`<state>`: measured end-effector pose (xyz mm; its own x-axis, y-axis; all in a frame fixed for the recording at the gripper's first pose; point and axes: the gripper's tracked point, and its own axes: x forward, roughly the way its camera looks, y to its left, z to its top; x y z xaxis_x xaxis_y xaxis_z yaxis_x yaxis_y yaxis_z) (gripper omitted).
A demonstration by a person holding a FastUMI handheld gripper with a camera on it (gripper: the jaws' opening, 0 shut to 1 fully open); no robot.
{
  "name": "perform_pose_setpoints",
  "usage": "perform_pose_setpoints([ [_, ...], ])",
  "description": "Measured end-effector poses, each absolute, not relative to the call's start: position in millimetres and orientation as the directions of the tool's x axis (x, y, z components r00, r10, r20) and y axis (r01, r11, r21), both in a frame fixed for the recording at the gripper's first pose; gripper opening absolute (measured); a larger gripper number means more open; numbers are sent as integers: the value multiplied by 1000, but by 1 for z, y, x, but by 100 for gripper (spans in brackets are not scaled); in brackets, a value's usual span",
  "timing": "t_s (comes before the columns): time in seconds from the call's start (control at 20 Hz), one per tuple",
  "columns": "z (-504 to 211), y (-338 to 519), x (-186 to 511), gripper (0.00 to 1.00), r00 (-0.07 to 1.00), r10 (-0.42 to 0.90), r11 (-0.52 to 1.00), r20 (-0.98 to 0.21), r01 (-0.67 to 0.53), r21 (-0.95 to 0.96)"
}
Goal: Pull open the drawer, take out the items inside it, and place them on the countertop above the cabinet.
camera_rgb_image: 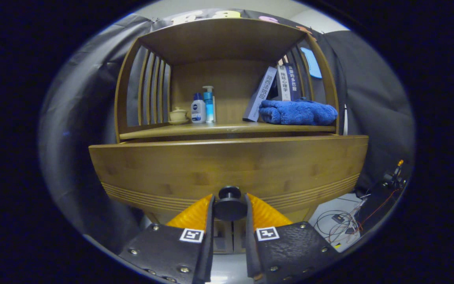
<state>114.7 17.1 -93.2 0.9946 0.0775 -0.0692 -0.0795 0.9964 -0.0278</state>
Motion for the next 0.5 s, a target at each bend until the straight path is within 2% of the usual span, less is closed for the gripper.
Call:
perform_pose_setpoints([
  [0.5,-106,10,55,34,995,67,997,-76,-71,-44],
])
